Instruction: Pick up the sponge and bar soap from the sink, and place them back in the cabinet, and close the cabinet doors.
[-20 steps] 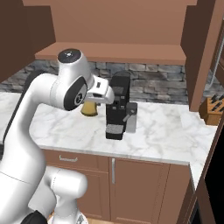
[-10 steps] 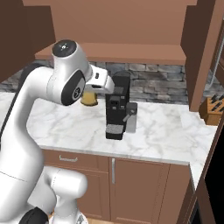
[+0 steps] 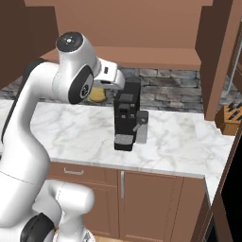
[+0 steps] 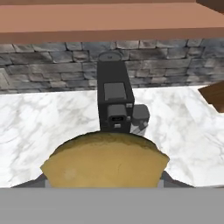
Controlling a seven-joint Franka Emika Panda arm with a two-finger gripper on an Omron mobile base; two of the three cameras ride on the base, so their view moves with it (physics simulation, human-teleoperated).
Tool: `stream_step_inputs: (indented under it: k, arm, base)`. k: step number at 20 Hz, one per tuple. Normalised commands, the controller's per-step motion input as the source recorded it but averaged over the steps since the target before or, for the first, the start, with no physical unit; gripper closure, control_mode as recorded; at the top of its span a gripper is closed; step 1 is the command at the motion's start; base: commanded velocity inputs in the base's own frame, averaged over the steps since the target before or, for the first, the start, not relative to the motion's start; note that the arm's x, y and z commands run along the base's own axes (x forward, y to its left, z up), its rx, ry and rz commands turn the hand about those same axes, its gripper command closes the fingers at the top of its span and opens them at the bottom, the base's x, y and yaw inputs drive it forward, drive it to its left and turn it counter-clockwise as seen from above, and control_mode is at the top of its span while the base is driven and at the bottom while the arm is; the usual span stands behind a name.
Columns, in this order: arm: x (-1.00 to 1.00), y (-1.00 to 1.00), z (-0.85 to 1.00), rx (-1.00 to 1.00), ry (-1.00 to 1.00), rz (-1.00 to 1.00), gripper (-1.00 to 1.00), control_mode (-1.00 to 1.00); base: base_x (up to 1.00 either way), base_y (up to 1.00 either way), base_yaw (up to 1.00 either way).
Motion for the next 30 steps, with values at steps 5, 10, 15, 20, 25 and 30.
stream_step_inputs:
  k: [5,10,15,20,25,30]
  arm:
    - [0.27,0.0,0.14,0.0,-0.1,0.0,1.0,-1.0]
    - [0.24,0.0,0.17,0.0,-0.04,0.0,1.0,-1.0]
    - [0.36,0.0,0.12,0.0,-0.05,0.0,1.0,-1.0]
    - [0.38,0.0,0.16,0.0,-0.01,0.0,1.0,-1.0]
    - [0.38,0.0,0.13,0.0,0.0,0.0,1.0,-1.0]
    - [0.38,0.0,0.09,0.0,0.0,0.0,1.0,-1.0]
  base:
    - [0.0,0.0,0.0]
    - [0.0,0.0,0.0]
    - [0.0,0.0,0.0]
    - [0.0,0.0,0.0]
    - [0.0,0.0,0.0]
    - [0.0,0.0,0.0]
